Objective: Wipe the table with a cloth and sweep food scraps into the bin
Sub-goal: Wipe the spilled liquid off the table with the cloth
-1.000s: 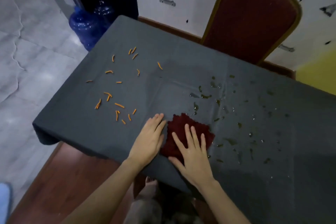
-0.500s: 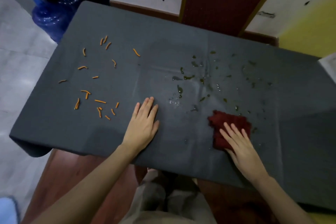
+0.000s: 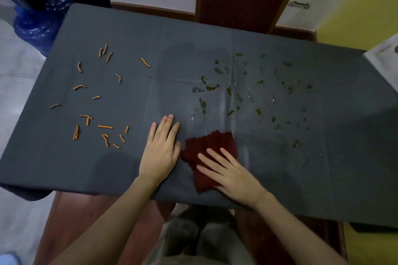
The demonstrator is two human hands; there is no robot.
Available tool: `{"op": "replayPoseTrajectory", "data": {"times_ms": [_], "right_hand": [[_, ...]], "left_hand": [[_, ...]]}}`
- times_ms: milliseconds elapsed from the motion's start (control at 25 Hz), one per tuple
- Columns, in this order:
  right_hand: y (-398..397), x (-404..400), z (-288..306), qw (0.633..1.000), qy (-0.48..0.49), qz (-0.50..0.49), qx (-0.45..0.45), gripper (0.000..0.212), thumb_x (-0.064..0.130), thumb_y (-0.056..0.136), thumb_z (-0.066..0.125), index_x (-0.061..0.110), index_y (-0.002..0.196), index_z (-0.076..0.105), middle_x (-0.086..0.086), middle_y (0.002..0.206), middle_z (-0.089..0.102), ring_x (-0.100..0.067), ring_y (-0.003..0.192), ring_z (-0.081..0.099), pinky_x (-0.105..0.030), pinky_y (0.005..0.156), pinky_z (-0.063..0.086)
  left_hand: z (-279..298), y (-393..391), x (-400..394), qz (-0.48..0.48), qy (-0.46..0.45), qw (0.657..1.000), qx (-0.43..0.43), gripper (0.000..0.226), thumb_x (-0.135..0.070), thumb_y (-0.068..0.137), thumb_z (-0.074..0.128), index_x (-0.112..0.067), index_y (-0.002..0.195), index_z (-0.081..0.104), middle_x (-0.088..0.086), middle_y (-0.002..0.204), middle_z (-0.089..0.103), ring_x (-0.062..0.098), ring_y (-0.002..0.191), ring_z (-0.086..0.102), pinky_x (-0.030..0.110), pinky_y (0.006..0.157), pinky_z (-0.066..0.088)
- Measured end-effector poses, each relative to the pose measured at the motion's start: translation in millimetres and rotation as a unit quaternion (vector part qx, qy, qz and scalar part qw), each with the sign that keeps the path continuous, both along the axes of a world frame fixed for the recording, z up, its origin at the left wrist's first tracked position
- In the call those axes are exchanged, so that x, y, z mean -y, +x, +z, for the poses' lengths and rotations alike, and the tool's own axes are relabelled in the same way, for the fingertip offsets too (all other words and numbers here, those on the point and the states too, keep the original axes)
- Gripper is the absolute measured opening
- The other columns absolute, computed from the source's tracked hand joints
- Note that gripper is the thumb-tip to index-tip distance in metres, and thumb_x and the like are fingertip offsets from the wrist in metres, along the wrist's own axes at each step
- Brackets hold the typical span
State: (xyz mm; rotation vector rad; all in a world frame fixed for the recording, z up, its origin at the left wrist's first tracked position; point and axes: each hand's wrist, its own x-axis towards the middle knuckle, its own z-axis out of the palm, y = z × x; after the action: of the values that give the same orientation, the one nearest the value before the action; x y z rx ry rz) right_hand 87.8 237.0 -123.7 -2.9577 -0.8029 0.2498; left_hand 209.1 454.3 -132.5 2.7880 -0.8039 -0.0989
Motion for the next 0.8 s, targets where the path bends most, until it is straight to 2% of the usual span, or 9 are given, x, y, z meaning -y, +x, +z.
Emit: {"op": "replayPoseTrajectory", "data": {"times_ms": [80, 200, 320, 400, 520, 600, 720, 800], "right_hand": [[-14.4, 47.0, 8.9, 0.999, -0.024, 0.028, -0.008, 0.06, 0.036, 0.093, 0.046, 0.023, 0.149, 0.026, -0.001, 0.159, 0.016, -0.023, 0.146, 0.011, -0.047, 0.117, 0.016], [-34.0, 95.4, 22.7, 0.995, -0.029, -0.088, -0.032, 0.059, 0.034, 0.094, 0.043, 0.024, 0.149, 0.026, 0.001, 0.158, 0.02, -0.021, 0.146, 0.015, -0.046, 0.116, 0.017], [-33.5, 61.7, 19.6, 0.961, 0.037, -0.273, -0.02, 0.054, 0.037, 0.094, 0.037, 0.026, 0.146, 0.029, 0.002, 0.156, 0.026, -0.022, 0.144, 0.021, -0.048, 0.116, 0.015], [-12.7, 8.3, 12.0, 0.944, 0.072, -0.322, 0.008, 0.053, 0.037, 0.092, 0.039, 0.022, 0.143, 0.039, 0.001, 0.153, 0.031, -0.025, 0.143, 0.023, -0.05, 0.114, 0.016], [31.2, -55.6, 5.1, 0.974, 0.073, -0.214, 0.03, 0.055, 0.039, 0.089, 0.043, 0.021, 0.142, 0.041, 0.0, 0.154, 0.032, -0.026, 0.142, 0.025, -0.049, 0.113, 0.019], [49.2, -65.3, -0.5, 0.989, 0.053, -0.13, 0.04, 0.056, 0.041, 0.09, 0.044, 0.021, 0.142, 0.039, -0.002, 0.155, 0.028, -0.027, 0.143, 0.023, -0.047, 0.114, 0.02], [48.9, -29.9, -1.4, 0.999, 0.014, -0.017, 0.032, 0.06, 0.036, 0.088, 0.046, 0.022, 0.145, 0.033, -0.003, 0.157, 0.024, -0.025, 0.144, 0.02, -0.043, 0.117, 0.019], [39.5, 16.6, 3.5, 0.999, -0.013, 0.017, 0.028, 0.065, 0.027, 0.083, 0.051, 0.021, 0.146, 0.032, -0.003, 0.157, 0.024, -0.024, 0.144, 0.02, -0.041, 0.118, 0.017]], "left_hand": [[0.6, -0.1, -0.1, 0.009, -0.016, 1.0, -0.004, 0.052, -0.026, 0.095, 0.038, -0.005, 0.142, 0.042, 0.013, 0.156, 0.03, 0.025, 0.147, 0.022, 0.045, 0.12, 0.015], [0.3, 0.3, -0.2, 0.014, -0.033, 0.999, -0.006, 0.051, -0.027, 0.095, 0.039, -0.005, 0.141, 0.044, 0.013, 0.155, 0.031, 0.026, 0.146, 0.024, 0.045, 0.12, 0.016], [-0.2, 0.2, -1.0, 0.013, -0.043, 0.999, -0.006, 0.051, -0.026, 0.095, 0.039, -0.005, 0.141, 0.044, 0.013, 0.155, 0.032, 0.026, 0.146, 0.025, 0.046, 0.119, 0.017], [-0.7, 1.6, -1.3, 0.013, -0.052, 0.999, -0.007, 0.05, -0.024, 0.095, 0.04, -0.005, 0.141, 0.045, 0.012, 0.154, 0.034, 0.025, 0.145, 0.026, 0.045, 0.12, 0.016], [-3.1, 7.9, -2.1, 0.024, -0.11, 0.993, -0.027, 0.044, -0.014, 0.093, 0.038, -0.005, 0.134, 0.05, 0.011, 0.15, 0.04, 0.021, 0.142, 0.029, 0.036, 0.121, 0.012], [-3.9, 16.0, -6.5, 0.041, -0.159, 0.986, -0.039, 0.043, -0.009, 0.091, 0.036, -0.003, 0.13, 0.053, 0.012, 0.148, 0.043, 0.019, 0.14, 0.031, 0.03, 0.121, 0.011], [-0.8, 40.9, -13.3, 0.037, -0.145, 0.989, -0.017, 0.043, -0.006, 0.09, 0.038, 0.0, 0.13, 0.052, 0.014, 0.147, 0.043, 0.022, 0.14, 0.032, 0.027, 0.121, 0.01], [0.5, 59.5, -15.6, 0.036, -0.122, 0.992, -0.006, 0.043, -0.011, 0.091, 0.039, 0.001, 0.131, 0.051, 0.016, 0.147, 0.042, 0.026, 0.139, 0.034, 0.03, 0.121, 0.012]]}}
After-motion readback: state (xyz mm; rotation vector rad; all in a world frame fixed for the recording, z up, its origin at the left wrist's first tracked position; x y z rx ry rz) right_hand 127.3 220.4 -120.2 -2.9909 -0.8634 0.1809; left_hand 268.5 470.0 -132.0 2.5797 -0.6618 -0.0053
